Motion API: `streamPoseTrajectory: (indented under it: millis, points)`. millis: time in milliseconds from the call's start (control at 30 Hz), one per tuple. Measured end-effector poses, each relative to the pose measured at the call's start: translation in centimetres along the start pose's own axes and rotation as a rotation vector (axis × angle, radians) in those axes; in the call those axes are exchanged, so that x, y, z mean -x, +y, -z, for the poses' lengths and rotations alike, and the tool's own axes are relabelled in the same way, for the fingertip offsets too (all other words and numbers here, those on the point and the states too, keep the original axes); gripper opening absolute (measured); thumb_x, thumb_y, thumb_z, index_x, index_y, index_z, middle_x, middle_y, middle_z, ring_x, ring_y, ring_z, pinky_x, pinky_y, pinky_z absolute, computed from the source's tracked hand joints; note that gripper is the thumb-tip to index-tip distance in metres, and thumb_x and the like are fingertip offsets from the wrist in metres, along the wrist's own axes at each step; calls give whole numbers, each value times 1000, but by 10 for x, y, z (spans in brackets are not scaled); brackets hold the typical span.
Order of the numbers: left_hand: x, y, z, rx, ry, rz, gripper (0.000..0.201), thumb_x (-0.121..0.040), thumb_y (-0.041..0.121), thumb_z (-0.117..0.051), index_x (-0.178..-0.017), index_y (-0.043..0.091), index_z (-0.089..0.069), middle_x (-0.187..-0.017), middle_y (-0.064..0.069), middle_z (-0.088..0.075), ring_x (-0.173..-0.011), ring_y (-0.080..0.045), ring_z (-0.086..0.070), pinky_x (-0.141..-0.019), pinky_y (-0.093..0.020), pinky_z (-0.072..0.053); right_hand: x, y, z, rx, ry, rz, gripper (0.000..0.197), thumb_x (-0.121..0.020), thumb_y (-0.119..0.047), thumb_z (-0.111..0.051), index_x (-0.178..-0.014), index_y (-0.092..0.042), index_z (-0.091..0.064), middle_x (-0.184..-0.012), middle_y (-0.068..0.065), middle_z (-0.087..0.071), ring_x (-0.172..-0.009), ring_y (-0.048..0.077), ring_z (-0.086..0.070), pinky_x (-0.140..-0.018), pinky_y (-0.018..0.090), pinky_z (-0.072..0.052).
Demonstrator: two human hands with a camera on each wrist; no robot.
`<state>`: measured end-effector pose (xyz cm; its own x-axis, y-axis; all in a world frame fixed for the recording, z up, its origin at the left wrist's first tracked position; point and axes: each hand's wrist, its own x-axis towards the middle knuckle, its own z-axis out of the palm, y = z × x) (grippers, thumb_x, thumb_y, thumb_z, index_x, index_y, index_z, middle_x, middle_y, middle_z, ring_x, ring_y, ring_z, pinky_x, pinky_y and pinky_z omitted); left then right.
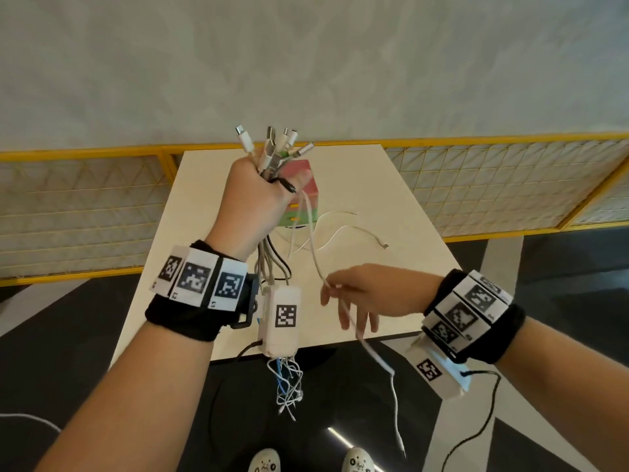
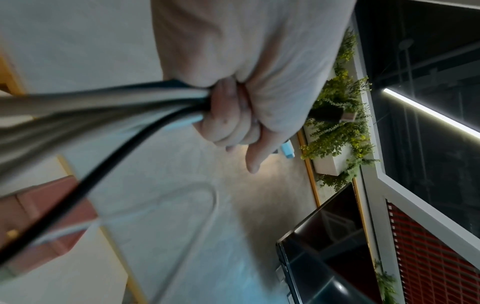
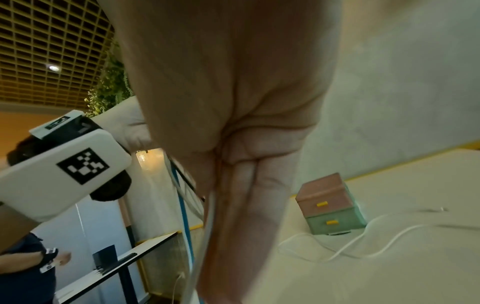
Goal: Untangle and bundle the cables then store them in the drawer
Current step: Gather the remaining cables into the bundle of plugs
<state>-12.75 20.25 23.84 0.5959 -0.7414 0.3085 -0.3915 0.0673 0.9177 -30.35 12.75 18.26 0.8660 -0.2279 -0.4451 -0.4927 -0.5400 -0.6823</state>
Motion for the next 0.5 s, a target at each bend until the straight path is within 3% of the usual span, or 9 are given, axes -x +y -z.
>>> streamPoseTrajectory:
  millis: [100, 167, 200, 267, 300, 367, 433, 500]
  points:
    - [4, -4, -1, 39, -157, 97, 32, -98, 31, -56, -84, 6, -71, -35, 15, -41, -32, -3, -33, -41, -19, -26, -1, 2, 1, 264, -74, -129, 47, -97, -47, -37, -100, -10, -67, -91, 1, -73, -78, 19, -71, -65, 26, -56]
    - [8, -2, -3, 118, -285, 165, 46, -102, 34, -48, -66, 6, -59, -38, 11, -37, -36, -9, -26, -41, -20, -22, 2, 2, 11, 399, -52, -206, 59, -93, -57, -37, -82, -9, -70, -70, 1, -73, -65, 15, -70, -66, 25, -54]
    - [9, -2, -4, 147, -331, 179, 51, -102, 35, -47, -60, 9, -53, -41, 9, -37, -38, -13, -28, -42, -21, -25, 3, 2, 19, 447, -19, -213, 62, -92, -59, -37, -74, -10, -70, -59, 1, -70, -56, 14, -67, -67, 26, -53]
    - [10, -2, -7, 132, -376, 147, 55, -102, 35, -46, -53, 12, -50, -51, -1, -47, -47, -20, -45, -50, -27, -42, 7, 0, 34, 503, 102, -152, 59, -89, -62, -40, -68, -13, -66, -52, 2, -65, -49, 13, -62, -69, 29, -52]
    - [10, -3, -9, 94, -396, 119, 55, -103, 34, -44, -53, 13, -54, -61, -2, -59, -60, -19, -58, -64, -28, -50, 8, -3, 41, 491, 187, -94, 54, -89, -62, -42, -73, -16, -65, -57, 1, -66, -54, 13, -63, -69, 28, -50]
    - [10, -6, -13, 6, -453, 93, 51, -104, 37, -39, -67, 19, -69, -96, 9, -72, -99, -4, -65, -95, -24, -44, 7, -8, 45, 338, 332, 45, 43, -87, -60, -47, -95, -21, -63, -81, -4, -67, -77, 10, -64, -75, 25, -49]
    - [9, -6, -21, -15, -513, 93, 44, -103, 41, -38, -88, 29, -77, -120, 21, -65, -118, 3, -54, -104, -24, -37, 1, -15, 41, 151, 357, 194, 44, -87, -52, -53, -119, -21, -56, -111, -7, -64, -103, 4, -60, -92, 21, -46]
    - [8, -4, -29, 23, -576, 82, 41, -104, 40, -36, -99, 33, -76, -128, 25, -60, -122, 5, -51, -103, -25, -40, -9, -19, 32, 5, 356, 311, 43, -92, -33, -56, -129, -14, -49, -126, -2, -59, -113, 3, -56, -99, 20, -44]
